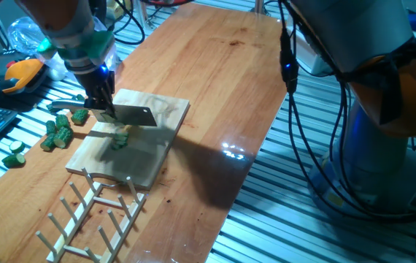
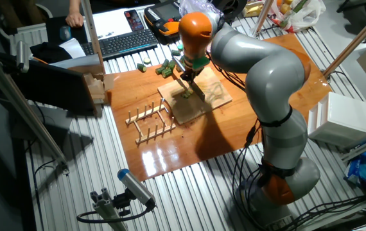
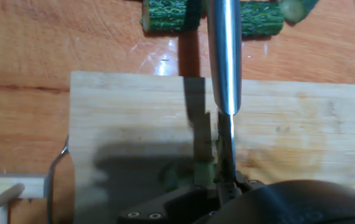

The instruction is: Chop the cucumber into shreds

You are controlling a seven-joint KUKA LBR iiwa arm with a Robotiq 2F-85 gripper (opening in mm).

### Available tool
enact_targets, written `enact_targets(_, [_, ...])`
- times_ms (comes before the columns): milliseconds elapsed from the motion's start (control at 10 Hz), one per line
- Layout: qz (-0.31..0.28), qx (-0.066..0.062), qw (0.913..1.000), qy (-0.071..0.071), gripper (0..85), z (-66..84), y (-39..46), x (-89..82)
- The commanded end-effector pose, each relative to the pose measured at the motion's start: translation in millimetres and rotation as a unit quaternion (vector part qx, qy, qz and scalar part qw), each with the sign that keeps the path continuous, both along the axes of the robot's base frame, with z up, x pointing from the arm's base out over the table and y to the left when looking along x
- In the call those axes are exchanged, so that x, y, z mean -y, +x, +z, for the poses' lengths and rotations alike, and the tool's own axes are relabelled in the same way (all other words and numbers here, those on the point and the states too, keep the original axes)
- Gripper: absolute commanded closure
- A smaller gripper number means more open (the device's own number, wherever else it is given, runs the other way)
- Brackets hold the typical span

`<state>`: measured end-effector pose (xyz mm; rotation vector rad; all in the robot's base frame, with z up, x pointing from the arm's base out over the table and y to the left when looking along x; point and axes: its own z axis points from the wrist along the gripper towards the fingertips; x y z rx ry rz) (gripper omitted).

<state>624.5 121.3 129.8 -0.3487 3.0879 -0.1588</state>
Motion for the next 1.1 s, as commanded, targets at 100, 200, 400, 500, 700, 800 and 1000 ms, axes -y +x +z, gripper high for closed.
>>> enact_targets(100, [0.004, 0.005, 1.0, 0.001, 85.0, -7.6, 2.3, -0.4])
enact_targets(200, [0.004, 0.005, 1.0, 0.003, 85.0, -12.8, 2.6, -2.2])
enact_targets(400, [0.004, 0.018, 0.9998, 0.001, 85.0, -23.7, -0.2, -4.9])
enact_targets(500, [0.005, 0.023, 0.9997, 0.0, 85.0, -28.5, -1.8, -5.4])
enact_targets(700, [0.005, 0.027, 0.9996, 0.004, 85.0, -32.1, -2.1, -5.0])
enact_targets(800, [0.003, 0.025, 0.9997, 0.002, 85.0, -28.4, -1.1, -5.2])
enact_targets(1000, [-0.004, -0.006, 0.9998, 0.019, 85.0, -9.4, 2.4, -2.6])
